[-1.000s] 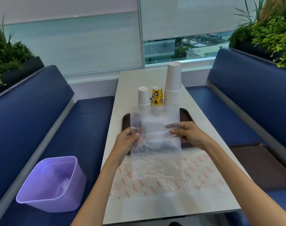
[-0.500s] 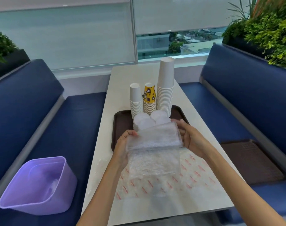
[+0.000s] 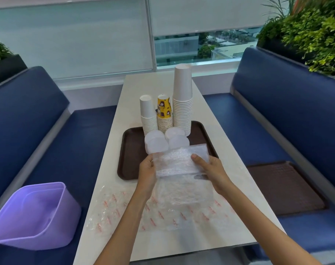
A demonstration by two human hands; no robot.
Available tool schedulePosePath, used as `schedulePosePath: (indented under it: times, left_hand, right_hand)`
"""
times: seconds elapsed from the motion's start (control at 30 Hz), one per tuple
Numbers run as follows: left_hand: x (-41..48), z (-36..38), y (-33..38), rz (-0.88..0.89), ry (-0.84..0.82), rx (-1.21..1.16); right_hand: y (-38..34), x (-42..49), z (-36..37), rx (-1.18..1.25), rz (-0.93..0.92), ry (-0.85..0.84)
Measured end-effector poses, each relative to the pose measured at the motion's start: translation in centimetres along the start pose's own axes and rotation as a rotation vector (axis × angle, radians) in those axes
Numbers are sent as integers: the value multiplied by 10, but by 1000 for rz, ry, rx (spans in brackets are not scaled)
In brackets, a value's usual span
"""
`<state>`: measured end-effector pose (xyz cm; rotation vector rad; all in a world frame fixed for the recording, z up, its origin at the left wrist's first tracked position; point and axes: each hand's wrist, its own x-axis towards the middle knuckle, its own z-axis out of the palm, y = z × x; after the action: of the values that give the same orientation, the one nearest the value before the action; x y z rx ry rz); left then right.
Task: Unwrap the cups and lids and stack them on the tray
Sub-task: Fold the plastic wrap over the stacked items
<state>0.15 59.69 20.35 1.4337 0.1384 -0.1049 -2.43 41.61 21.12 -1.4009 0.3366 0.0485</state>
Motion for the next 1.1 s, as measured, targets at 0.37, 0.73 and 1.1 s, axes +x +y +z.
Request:
schedulePosePath:
  times: [0.37,0.73,1.1]
  left_hand:
    - [-36,17,-5,-88,-156,137]
    - [-37,25,-18,19,-56,164]
    - [-43,22,-23,-41,-135,221]
  right_hand:
    - [5,8,-20,-29,-117,52]
    - [0,3,-55,-114,88,-260]
    - [2,13,-70,-119,90,-304]
